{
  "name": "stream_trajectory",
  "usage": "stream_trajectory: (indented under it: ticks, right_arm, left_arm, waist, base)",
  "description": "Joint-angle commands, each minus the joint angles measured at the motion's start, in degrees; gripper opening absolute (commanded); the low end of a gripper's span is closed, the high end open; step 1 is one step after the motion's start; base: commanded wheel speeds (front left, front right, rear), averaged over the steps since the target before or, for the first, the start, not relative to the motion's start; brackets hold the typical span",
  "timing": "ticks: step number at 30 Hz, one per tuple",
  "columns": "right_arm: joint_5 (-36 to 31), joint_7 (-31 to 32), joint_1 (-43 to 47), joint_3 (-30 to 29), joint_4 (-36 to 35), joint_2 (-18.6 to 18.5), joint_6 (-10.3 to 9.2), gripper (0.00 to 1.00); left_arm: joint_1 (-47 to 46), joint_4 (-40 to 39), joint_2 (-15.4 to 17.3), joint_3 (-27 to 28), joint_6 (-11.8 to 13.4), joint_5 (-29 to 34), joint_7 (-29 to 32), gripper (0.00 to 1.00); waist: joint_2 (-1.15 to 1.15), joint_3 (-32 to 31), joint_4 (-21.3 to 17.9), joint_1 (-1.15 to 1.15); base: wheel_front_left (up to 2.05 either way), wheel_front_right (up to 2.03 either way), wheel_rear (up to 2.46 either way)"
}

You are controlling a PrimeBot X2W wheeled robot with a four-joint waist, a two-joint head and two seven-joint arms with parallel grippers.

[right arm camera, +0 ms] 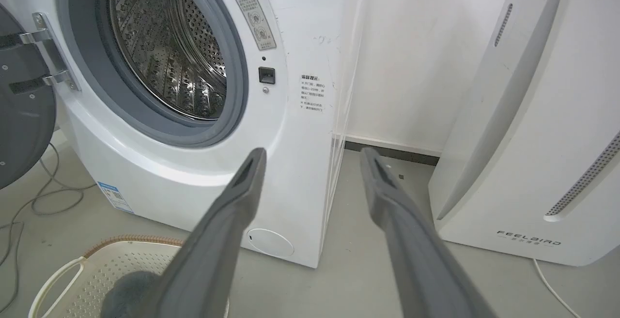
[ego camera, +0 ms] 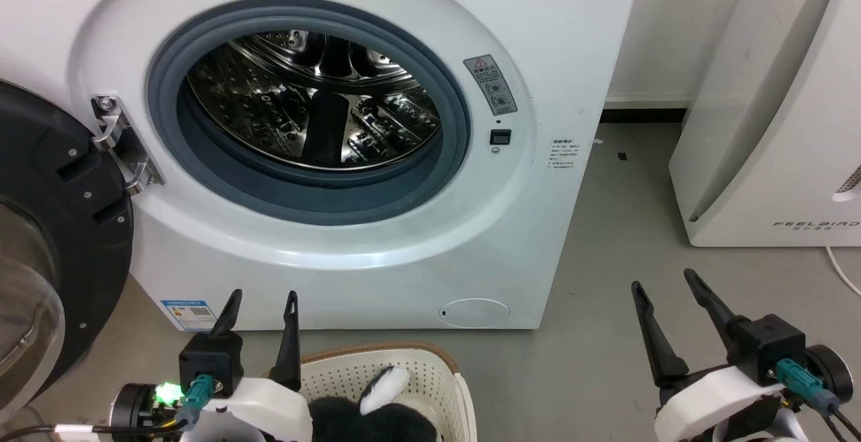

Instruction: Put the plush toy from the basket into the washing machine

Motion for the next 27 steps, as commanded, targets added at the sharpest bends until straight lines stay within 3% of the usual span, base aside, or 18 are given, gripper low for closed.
stream_trajectory:
  ticks: [1, 27]
  right_arm:
    - [0.39, -0.56, -0.12, 0.09, 0.19, 0.0, -0.01, 1.0]
    - [0.1, -3.66, -3.16, -0.77, -2.18, 0.0, -0.02, 1.0]
  left_arm:
    - [-0.26, 0.36, 0.01, -0.16, 0.29, -0.35, -0.56, 1.0]
    - [-6.89, 8.59, 0.6, -2.46, -0.41, -1.57, -3.68, 1.0]
  waist:
    - [0.0, 0.2, -0.04, 0.0]
    - [0.0, 9.15, -1.79, 0.0]
  base:
    - [0.0, 0.0, 0.0]
    - [0.0, 0.0, 0.0]
